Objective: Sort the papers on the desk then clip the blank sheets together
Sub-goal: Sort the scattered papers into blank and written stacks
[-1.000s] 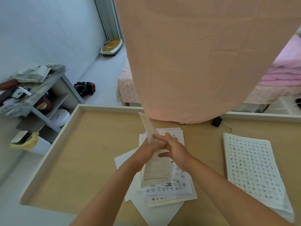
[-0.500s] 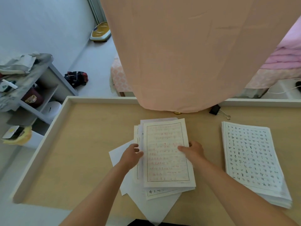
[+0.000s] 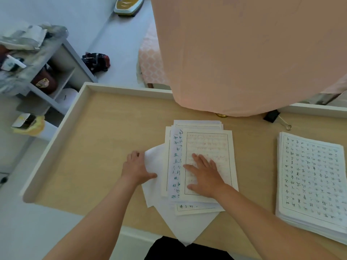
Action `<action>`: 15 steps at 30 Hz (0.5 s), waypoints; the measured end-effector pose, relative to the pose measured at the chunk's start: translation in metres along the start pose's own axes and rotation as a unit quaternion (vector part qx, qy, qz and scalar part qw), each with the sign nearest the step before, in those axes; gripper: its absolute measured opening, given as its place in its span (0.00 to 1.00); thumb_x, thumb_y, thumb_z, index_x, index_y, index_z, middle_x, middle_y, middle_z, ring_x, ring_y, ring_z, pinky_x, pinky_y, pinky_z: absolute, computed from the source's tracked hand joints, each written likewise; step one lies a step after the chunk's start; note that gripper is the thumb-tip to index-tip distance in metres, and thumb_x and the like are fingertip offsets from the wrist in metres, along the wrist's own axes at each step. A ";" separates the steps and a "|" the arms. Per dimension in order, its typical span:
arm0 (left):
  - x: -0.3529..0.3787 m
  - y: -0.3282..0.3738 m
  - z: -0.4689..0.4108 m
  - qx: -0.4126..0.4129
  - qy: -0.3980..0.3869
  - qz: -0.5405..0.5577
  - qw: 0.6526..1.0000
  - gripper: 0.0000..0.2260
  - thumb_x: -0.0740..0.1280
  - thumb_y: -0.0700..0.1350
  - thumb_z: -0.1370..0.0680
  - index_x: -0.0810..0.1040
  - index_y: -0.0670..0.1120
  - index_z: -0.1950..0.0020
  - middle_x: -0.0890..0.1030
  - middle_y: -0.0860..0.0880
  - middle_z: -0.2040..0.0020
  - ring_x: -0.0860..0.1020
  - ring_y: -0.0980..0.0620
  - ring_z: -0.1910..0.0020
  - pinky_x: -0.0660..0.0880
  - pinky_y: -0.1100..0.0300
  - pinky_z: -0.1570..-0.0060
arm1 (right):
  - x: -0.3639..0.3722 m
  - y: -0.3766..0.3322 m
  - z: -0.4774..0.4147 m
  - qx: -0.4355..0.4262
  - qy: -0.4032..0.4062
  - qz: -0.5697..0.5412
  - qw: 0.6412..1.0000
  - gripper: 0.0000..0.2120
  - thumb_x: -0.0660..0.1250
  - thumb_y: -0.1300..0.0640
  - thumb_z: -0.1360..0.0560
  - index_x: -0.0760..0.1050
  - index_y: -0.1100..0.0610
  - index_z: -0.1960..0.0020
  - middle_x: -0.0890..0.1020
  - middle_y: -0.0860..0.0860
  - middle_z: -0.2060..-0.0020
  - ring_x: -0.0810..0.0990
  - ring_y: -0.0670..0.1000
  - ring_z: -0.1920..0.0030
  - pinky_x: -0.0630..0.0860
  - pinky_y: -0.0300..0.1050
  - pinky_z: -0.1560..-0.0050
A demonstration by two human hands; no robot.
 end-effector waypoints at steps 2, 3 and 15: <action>0.001 0.000 0.000 -0.014 -0.015 0.019 1.000 0.42 0.74 0.63 0.37 0.63 0.49 0.29 0.67 0.48 0.35 0.65 0.45 0.35 0.71 0.51 0.42 | 0.002 -0.002 -0.001 0.013 0.008 0.017 1.000 0.37 0.66 0.40 0.26 0.51 0.38 0.22 0.37 0.49 0.21 0.34 0.53 0.22 0.38 0.63 0.24; 0.001 0.001 0.001 -0.022 -0.028 0.052 0.998 0.37 0.75 0.60 0.35 0.65 0.48 0.32 0.70 0.48 0.37 0.67 0.45 0.37 0.72 0.51 0.44 | 0.002 -0.005 -0.001 0.017 0.005 0.024 1.000 0.37 0.65 0.41 0.26 0.51 0.39 0.22 0.37 0.49 0.21 0.34 0.53 0.22 0.39 0.64 0.24; -0.009 0.010 0.068 -0.224 -0.032 0.663 0.713 0.21 0.78 0.40 0.30 0.76 0.42 0.41 0.82 0.45 0.47 0.82 0.45 0.52 0.78 0.54 0.60 | 0.004 -0.031 0.004 -0.051 -0.029 0.095 0.994 0.31 0.58 0.43 0.21 0.48 0.37 0.22 0.39 0.51 0.20 0.38 0.55 0.21 0.39 0.64 0.24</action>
Point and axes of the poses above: each hand's wrist, its own z-axis away from the middle knuckle, its own x-axis out of the palm, y = z × x, the point moved 1 cm from there along -z, towards the middle knuckle
